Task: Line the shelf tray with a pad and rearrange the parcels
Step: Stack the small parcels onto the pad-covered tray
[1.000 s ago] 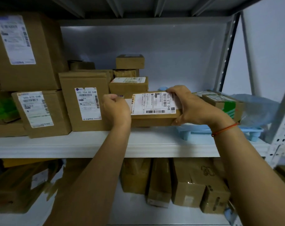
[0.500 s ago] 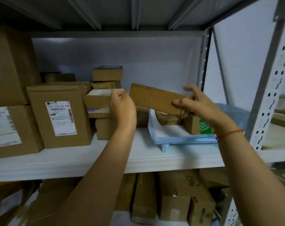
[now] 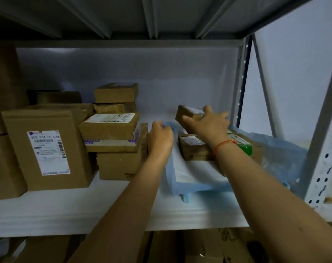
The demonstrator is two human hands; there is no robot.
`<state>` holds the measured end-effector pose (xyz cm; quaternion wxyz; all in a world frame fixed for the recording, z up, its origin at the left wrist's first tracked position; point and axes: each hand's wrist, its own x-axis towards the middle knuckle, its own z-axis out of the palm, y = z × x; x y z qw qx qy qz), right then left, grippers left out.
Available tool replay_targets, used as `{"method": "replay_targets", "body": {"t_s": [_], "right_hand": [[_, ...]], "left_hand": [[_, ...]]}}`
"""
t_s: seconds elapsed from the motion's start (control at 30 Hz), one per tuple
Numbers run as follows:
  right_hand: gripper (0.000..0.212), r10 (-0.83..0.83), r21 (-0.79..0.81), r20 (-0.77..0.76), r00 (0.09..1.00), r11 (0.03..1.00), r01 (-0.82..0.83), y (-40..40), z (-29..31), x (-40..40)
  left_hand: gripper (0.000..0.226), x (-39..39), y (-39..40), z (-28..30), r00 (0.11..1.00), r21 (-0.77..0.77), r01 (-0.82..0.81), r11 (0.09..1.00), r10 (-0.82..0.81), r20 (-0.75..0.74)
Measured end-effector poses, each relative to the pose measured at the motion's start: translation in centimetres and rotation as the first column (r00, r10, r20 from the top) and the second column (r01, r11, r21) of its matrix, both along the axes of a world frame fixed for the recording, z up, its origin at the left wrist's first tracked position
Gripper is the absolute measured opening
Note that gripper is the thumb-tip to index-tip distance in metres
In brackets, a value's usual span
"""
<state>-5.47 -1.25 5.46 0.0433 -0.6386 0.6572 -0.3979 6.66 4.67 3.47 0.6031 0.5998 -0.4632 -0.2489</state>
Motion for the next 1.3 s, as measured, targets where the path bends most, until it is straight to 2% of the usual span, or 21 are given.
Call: {"method": "replay_targets", "body": {"t_s": [0.13, 0.27, 0.4, 0.57, 0.67, 0.73, 0.8, 0.9, 1.03, 1.13, 1.3], "right_hand": [[0.074, -0.078, 0.064, -0.169, 0.982, 0.994, 0.09, -4.1, -2.5, 2.1], [0.075, -0.143, 0.043, -0.279, 0.95, 0.986, 0.161, -6.5, -4.9, 2.5], [0.084, -0.174, 0.033, -0.371, 0.912, 0.979, 0.2, -7.8, -6.1, 2.4], [0.086, -0.197, 0.051, -0.569, 0.799, 0.961, 0.273, -8.1, -6.6, 2.4], [0.077, -0.253, -0.031, -0.556, 0.792, 0.958, 0.284, -8.0, -5.9, 3.2], [0.052, -0.196, -0.136, -0.507, 0.839, 0.98, 0.147, -7.9, -4.8, 4.2], [0.034, -0.02, -0.162, -0.509, 0.861, 0.984, -0.073, -8.1, -4.0, 5.8], [0.032, 0.25, -0.046, -0.463, 0.85, 0.951, -0.305, -8.0, -3.3, 8.8], [0.033, 0.346, 0.149, -0.443, 0.827, 0.938, -0.313, -7.3, -3.5, 11.5], [0.033, 0.363, 0.197, -0.431, 0.826, 0.931, -0.307, -7.4, -4.2, 12.3], [0.045, 0.403, 0.337, -0.336, 0.851, 0.895, -0.291, -7.4, -4.2, 12.6]], "left_hand": [[0.032, 0.4, -2.4, 0.0, 0.998, 0.038, -0.036, 0.999, 0.034, 0.048], [0.015, 0.9, -3.9, -0.6, 0.997, 0.035, -0.05, 0.998, 0.048, 0.065], [0.02, 1.3, -4.5, -1.6, 0.999, 0.076, -0.039, 0.996, 0.037, 0.03], [0.016, 1.4, -4.3, -2.4, 0.999, 0.112, -0.04, 0.993, 0.037, 0.029], [0.017, 1.6, -3.9, -2.7, 0.998, 0.086, -0.063, 0.994, 0.061, 0.021], [0.02, 1.9, -3.4, -2.8, 0.996, 0.038, -0.092, 0.995, 0.092, -0.011], [0.021, 2.1, -3.1, -2.6, 0.993, -0.014, -0.096, 0.995, 0.095, -0.067], [0.021, 2.7, -2.6, -1.9, 0.993, -0.063, -0.1, 0.993, 0.095, -0.076], [0.021, 3.6, -1.3, -1.2, 0.993, -0.133, -0.103, 0.986, 0.095, -0.065], [0.024, 4.5, 0.3, -0.6, 0.991, -0.17, -0.102, 0.98, 0.086, -0.1], [0.029, 5.3, 2.0, 0.1, 0.99, -0.219, -0.089, 0.972, 0.063, -0.122]]}}
